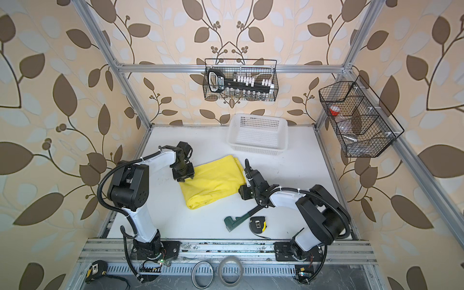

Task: Fold and stack the trousers
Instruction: Rotate the trousers at the middle-left of the table, then move the trousers to the top-left of the table.

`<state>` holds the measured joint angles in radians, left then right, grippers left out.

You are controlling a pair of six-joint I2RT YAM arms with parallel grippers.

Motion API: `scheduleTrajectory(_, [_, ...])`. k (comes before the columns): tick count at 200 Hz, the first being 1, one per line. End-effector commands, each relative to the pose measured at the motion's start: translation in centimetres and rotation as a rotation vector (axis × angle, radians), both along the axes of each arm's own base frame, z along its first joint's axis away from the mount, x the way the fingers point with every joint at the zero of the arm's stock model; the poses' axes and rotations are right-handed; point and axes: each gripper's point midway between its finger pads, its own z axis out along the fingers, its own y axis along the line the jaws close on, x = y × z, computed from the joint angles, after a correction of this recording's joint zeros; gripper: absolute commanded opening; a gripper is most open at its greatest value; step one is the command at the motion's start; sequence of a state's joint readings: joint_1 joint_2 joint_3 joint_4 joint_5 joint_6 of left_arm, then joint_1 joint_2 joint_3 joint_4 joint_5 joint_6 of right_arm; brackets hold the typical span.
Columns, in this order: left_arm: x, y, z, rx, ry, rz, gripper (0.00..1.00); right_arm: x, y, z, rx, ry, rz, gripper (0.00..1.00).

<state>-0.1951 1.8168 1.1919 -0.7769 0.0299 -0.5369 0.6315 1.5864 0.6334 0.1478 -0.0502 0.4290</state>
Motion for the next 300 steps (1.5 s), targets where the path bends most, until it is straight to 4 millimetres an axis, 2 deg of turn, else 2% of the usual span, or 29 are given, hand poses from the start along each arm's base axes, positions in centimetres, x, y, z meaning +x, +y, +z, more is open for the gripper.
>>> scheduleTrajectory(1, [-2.9, 1.2, 0.9, 0.043, 0.023, 0.041, 0.46, 2.0, 2.7, 0.4, 0.035, -0.038, 0.019, 0.51])
scheduleTrajectory(28, [-4.8, 2.0, 3.3, 0.064, -0.014, 0.027, 0.47, 3.7, 4.4, 0.3, 0.025, -0.057, 0.030, 0.51])
scheduleTrajectory(66, [-5.7, 0.3, 7.3, 0.032, -0.110, -0.099, 0.50, 6.9, 7.2, 1.5, 0.001, -0.106, 0.055, 0.52])
scheduleTrajectory(78, [-5.8, -0.9, 9.0, 0.033, -0.174, -0.194, 0.53, 7.9, 8.0, 2.0, 0.007, -0.121, 0.064, 0.53])
scheduleTrajectory(100, [-5.9, -3.2, 10.5, 0.025, -0.237, -0.423, 0.53, 9.0, 9.1, 3.7, 0.025, -0.158, 0.093, 0.58])
scheduleTrajectory(119, [-6.5, -4.7, 12.3, 0.025, -0.286, -0.688, 0.51, 9.0, 9.2, 5.6, 0.056, -0.178, 0.118, 0.63])
scheduleTrajectory(132, [-7.1, -4.8, 12.9, 0.044, -0.304, -0.865, 0.51, 8.5, 8.8, 6.6, 0.078, -0.177, 0.132, 0.66])
scheduleTrajectory(150, [-8.4, -4.0, 12.0, 0.089, -0.255, -1.021, 0.50, 7.5, 7.9, 8.1, 0.110, -0.178, 0.145, 0.68])
scheduleTrajectory(159, [-9.0, -4.2, 11.2, 0.085, -0.252, -1.077, 0.50, 6.9, 7.2, 8.8, 0.117, -0.182, 0.146, 0.69])
scheduleTrajectory(179, [-9.9, -4.5, 8.9, 0.067, -0.209, -1.119, 0.50, 5.6, 5.5, 10.0, 0.144, -0.191, 0.136, 0.73])
scheduleTrajectory(196, [-9.6, -4.1, 7.4, 0.129, -0.183, -1.137, 0.50, 4.6, 3.7, 10.9, 0.178, -0.193, 0.115, 0.74])
scheduleTrajectory(221, [-8.7, -4.5, 5.8, 0.134, -0.150, -1.119, 0.48, 3.7, 1.0, 12.1, 0.209, -0.208, 0.070, 0.75])
scheduleTrajectory(230, [-8.6, -5.0, 5.3, 0.121, -0.139, -1.122, 0.47, 3.5, 0.3, 12.4, 0.215, -0.212, 0.055, 0.75])
scheduleTrajectory(249, [-9.5, -6.5, 3.0, 0.091, -0.061, -1.158, 0.44, 3.1, -1.5, 12.8, 0.215, -0.223, 0.018, 0.75])
scheduleTrajectory(269, [-10.1, -6.4, 0.9, 0.105, -0.010, -1.155, 0.43, 2.7, -3.2, 12.9, 0.217, -0.226, -0.013, 0.76])
scheduleTrajectory(279, [-9.9, -6.8, 0.6, 0.101, -0.022, -1.143, 0.42, 2.6, -3.8, 12.9, 0.217, -0.224, -0.021, 0.76])
scheduleTrajectory(300, [-8.7, -8.8, 0.8, 0.030, -0.068, -1.085, 0.43, 2.3, -4.6, 12.8, 0.213, -0.227, -0.037, 0.77])
